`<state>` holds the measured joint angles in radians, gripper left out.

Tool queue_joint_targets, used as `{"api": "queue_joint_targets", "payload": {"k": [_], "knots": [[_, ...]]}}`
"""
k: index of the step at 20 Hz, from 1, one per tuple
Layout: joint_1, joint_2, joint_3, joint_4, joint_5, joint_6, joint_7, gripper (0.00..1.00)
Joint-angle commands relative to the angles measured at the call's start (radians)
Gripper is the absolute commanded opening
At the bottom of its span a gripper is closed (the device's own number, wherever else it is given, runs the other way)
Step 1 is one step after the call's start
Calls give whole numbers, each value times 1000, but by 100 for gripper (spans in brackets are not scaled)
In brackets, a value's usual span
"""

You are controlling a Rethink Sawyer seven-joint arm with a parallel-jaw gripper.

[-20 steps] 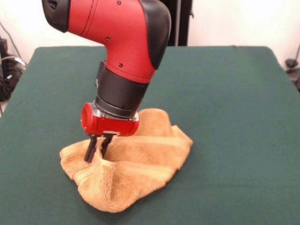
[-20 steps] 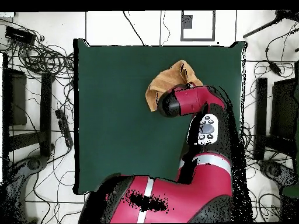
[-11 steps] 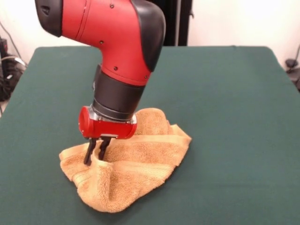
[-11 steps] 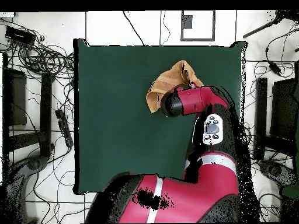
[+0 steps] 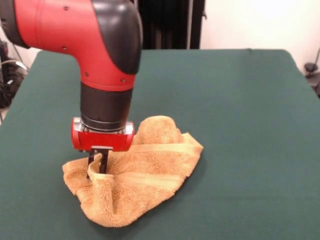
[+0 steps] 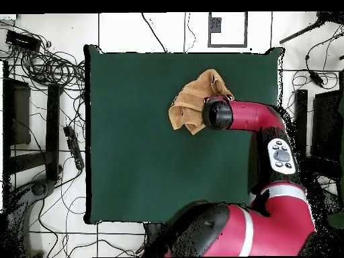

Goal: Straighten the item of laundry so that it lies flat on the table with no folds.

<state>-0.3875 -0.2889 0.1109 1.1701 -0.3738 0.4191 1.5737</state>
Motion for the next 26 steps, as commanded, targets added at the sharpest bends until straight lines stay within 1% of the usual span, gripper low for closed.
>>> {"api": "queue_joint_targets", "payload": {"k": [1, 3, 5, 11, 14, 17, 23, 26], "knots": [[-43, 12, 228, 170, 139, 296, -48, 0], [-78, 21, 275, 189, 182, 349, -66, 0], [-94, 26, 294, 197, 202, 371, -73, 0], [-115, 26, 320, 213, 246, 431, -55, 0], [-138, 42, 348, 220, 302, 492, -35, 0], [-146, 51, 357, 226, 330, 508, -17, 0], [-148, 58, 350, 229, 338, 520, -18, 0], [-153, 62, 355, 241, 358, 527, -7, 0]]}}
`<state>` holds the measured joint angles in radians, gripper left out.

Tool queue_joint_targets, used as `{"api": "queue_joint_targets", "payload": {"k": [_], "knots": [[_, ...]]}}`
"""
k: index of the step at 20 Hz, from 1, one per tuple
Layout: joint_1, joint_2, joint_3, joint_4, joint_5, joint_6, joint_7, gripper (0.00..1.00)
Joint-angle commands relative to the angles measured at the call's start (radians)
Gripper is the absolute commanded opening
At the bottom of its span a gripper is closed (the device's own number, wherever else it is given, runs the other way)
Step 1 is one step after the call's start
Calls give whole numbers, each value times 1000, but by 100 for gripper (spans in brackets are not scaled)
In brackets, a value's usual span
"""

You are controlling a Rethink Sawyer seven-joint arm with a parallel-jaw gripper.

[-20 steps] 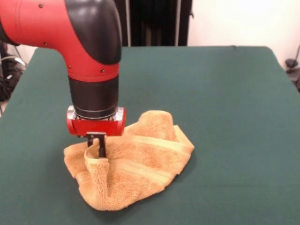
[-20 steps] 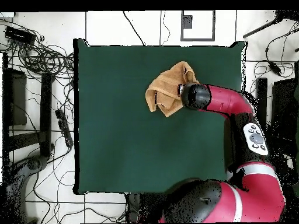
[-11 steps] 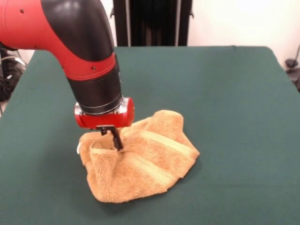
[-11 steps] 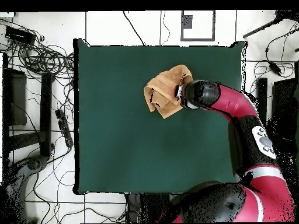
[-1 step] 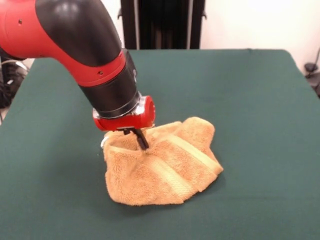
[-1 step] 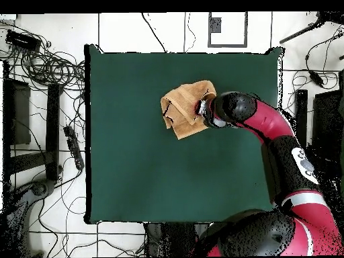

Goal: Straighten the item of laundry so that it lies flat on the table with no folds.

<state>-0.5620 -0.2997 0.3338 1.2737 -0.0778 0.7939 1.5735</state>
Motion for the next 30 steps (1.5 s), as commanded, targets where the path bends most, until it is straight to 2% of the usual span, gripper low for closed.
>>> {"api": "queue_joint_targets", "payload": {"k": [1, 5, 10, 15, 25, 30], "knots": [[22, 75, 131, 138, 70, 155, 0, 0], [23, 80, 126, 149, 82, 157, 6, 0], [12, 80, 144, 200, 136, 111, 55, 0], [-2, 99, 173, 231, 177, 77, 52, 0], [29, 75, 144, 294, 207, 10, 132, 0], [24, 59, 155, 365, 229, -63, 154, 0]]}}
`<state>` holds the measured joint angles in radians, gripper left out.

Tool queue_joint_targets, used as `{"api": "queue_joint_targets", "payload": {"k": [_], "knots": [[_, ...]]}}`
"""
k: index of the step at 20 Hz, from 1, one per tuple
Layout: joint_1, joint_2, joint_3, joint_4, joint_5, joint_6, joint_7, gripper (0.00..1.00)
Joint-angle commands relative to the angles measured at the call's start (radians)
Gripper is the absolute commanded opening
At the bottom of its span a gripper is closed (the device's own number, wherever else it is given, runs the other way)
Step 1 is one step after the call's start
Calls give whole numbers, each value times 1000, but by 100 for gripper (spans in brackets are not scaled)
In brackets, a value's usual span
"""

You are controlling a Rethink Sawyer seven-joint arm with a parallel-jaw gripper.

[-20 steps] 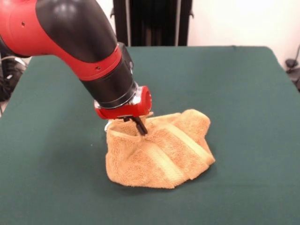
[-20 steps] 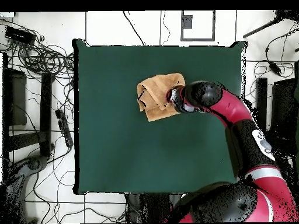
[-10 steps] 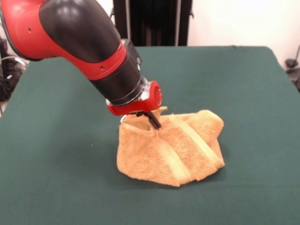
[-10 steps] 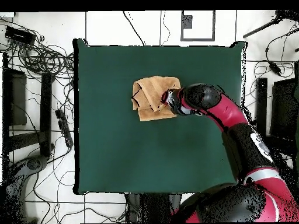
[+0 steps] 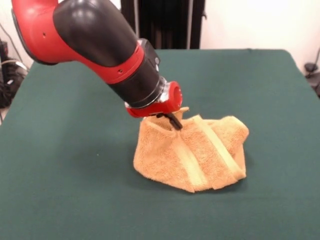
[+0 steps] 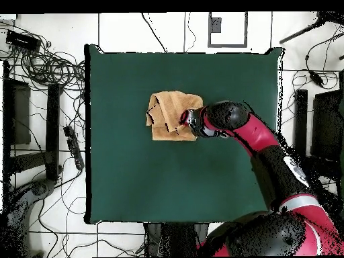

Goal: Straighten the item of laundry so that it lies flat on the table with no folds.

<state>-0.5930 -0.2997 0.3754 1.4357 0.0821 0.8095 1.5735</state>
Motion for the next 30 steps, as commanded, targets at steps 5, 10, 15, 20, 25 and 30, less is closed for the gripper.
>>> {"api": "queue_joint_targets", "payload": {"k": [5, 10, 15, 20, 25, 30], "knots": [[75, 58, 118, 232, 93, -142, 177, 0], [100, 54, 109, 237, 124, -166, 204, 0], [94, 59, 99, 229, 163, -149, 207, 0], [81, 70, 116, 252, 198, -160, 190, 0], [74, 61, 132, 280, 239, -158, 191, 0], [66, 54, 151, 308, 272, -161, 177, 0]]}}
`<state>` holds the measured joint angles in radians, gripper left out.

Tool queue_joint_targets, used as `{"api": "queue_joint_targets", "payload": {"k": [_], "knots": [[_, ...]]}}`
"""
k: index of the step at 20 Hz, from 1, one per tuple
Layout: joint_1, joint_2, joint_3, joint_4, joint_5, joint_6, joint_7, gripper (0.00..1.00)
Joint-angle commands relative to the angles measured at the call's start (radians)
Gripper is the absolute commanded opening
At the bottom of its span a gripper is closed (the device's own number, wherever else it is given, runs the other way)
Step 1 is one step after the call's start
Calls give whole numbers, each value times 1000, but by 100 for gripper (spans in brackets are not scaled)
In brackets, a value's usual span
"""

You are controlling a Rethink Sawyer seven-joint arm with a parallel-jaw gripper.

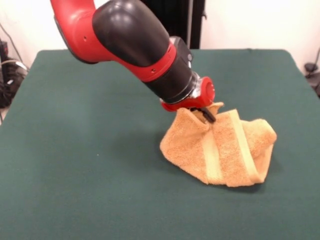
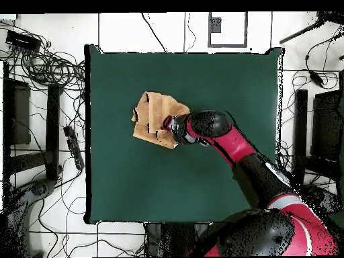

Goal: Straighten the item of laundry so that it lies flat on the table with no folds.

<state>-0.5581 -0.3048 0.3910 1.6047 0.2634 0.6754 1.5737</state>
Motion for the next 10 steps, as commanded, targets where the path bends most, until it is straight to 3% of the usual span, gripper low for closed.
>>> {"api": "queue_joint_targets", "payload": {"k": [1, 10], "knots": [[33, 54, 129, 139, 90, -17, 175, 0], [21, 22, 53, 95, 20, 72, 98, 0]]}}
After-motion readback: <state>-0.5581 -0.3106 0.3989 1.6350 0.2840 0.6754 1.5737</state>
